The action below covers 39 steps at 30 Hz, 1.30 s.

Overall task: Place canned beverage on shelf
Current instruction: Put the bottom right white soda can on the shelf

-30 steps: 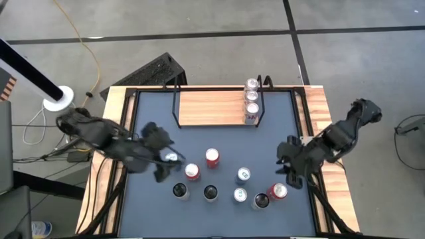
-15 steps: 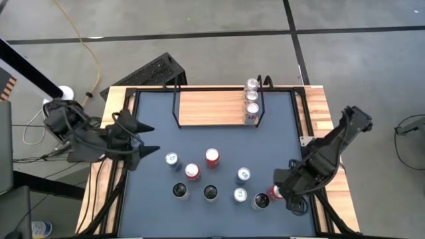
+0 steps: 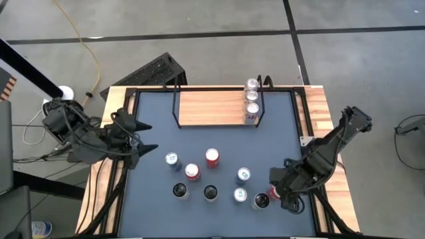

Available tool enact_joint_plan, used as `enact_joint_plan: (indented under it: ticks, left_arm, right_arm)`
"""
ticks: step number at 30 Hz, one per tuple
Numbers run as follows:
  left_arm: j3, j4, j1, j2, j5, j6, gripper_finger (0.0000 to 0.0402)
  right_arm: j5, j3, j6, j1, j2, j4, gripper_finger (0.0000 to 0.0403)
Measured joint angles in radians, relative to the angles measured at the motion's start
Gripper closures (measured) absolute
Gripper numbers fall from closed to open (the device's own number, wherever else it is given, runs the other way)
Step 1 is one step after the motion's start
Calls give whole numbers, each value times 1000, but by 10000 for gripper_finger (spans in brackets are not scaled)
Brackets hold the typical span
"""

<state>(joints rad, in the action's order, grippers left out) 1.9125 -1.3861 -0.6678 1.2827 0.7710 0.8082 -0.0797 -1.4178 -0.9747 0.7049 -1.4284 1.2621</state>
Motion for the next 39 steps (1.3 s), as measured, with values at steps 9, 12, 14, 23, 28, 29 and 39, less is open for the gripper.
enact_joint_plan:
  ticks: [9,12,14,23,28,29,39]
  left_arm:
    - [0,-1,0,0,4,-13,69]
    - [0,-3,0,0,4,-13,69]
    - [0,-4,0,0,4,-13,69]
    - [0,-7,-2,12,3,-13,69]
    - [0,-12,-12,24,6,-11,69]
    - [0,-12,-12,29,8,-14,69]
    - [-1,-9,-12,29,53,-2,69]
  right_arm:
    - [0,0,94,-46,-8,-158,129]
    - [-1,0,132,-58,-20,-203,129]
    - [-8,-1,135,-67,-25,-247,129]
    - [83,1,91,-82,-11,-337,129]
    - [454,-1,-131,81,53,-313,129]
    - [537,-1,-183,124,54,-297,129]
    - [686,0,-468,266,-151,-258,129]
